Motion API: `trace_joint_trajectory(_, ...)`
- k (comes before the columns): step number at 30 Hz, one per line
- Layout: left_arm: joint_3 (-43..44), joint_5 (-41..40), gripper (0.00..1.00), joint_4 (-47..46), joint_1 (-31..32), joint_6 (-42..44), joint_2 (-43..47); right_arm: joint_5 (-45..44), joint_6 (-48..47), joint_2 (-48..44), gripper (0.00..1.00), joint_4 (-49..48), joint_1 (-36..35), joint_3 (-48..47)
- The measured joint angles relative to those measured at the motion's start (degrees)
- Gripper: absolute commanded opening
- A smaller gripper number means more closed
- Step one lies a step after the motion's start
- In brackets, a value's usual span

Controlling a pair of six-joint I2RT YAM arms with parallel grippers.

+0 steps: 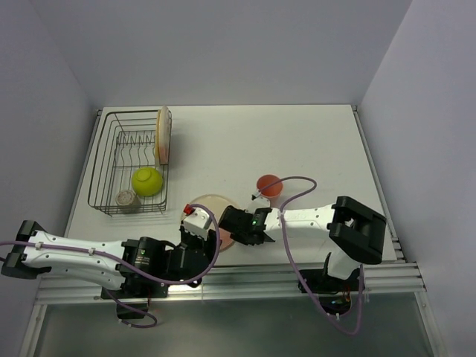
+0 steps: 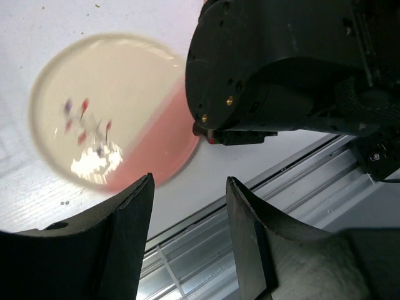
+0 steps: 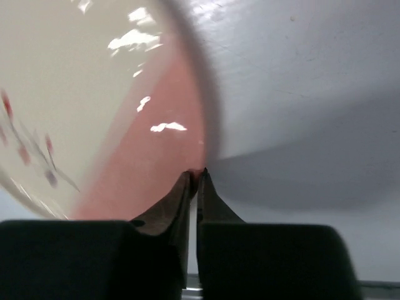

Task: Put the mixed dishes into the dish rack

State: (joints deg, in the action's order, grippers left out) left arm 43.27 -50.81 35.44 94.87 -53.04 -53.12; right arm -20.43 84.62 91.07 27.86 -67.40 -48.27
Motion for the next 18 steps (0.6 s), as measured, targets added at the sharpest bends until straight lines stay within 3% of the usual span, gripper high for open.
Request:
trace_joint_trajectory(8,2.5,0.9,0.57,5.0,0.5,-1.0,-1.9,-1.4,0.7,2.3,0.00,3.8,-5.7,-4.2)
trace_joint_trajectory(18,4.9,4.1,0.57,6.9,3.7,2.0,-3.4,-2.7,-0.4,0.3,0.00,8.6,-6.3,-5.5)
